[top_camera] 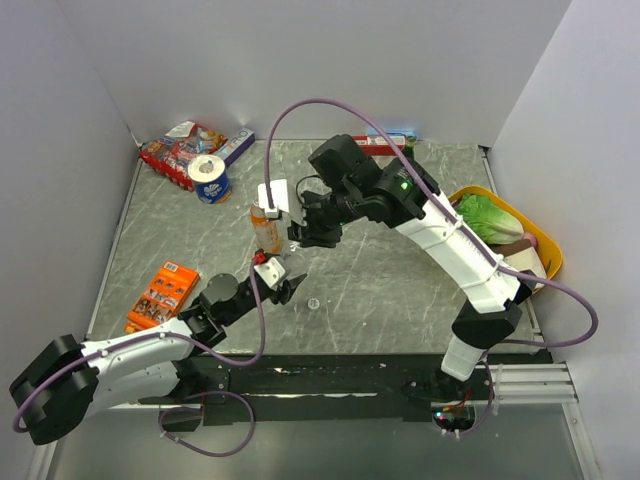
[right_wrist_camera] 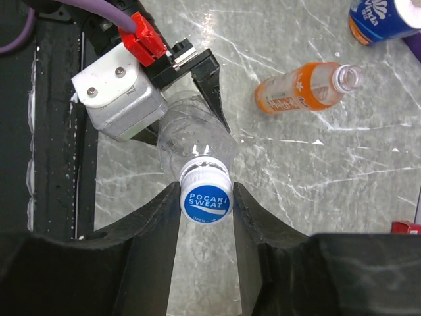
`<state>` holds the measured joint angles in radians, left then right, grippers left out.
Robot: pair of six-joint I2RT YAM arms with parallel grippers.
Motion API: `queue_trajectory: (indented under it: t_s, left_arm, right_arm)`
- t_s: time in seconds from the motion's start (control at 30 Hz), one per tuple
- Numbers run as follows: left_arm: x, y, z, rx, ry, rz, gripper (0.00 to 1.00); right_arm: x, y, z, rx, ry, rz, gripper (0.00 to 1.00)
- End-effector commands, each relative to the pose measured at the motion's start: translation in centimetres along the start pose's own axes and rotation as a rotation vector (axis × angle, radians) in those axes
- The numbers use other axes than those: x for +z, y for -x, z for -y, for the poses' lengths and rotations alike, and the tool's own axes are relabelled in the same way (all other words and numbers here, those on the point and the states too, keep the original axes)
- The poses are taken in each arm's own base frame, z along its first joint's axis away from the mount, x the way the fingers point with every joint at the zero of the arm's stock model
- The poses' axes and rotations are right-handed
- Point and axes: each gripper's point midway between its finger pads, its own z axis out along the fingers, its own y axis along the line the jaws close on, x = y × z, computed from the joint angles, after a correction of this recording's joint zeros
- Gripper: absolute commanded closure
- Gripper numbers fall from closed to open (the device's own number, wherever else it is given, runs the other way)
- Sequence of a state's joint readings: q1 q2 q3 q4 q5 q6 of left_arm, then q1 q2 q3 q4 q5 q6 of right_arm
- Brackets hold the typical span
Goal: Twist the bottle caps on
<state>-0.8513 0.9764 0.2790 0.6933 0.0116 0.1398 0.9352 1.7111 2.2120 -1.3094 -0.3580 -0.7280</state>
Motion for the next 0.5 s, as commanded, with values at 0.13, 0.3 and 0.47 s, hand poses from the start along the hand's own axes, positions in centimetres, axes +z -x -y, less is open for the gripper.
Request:
queue_trajectory:
  t_s: [0.13, 0.3, 0.47]
  left_arm:
    - [-0.2, 3.2, 0.4, -0.026, -0.025, 0.135, 0.99]
    - [-0.1, 3.0, 0.8, -0.056, -0.044, 0.112, 0.99]
    - [-0.1, 2.7, 1.0, -0.056, -0.052, 0.104, 0.99]
  right_arm:
    - [-0.7, -2.2, -3.5, 0.014, 0.133, -0.100, 0.45]
    - [-1.2, -1.5, -3.4, -0.005, 0.116, -0.063, 0.39]
    - [-1.5, -1.9, -3.2, -0.001, 0.086, -0.073, 0.31]
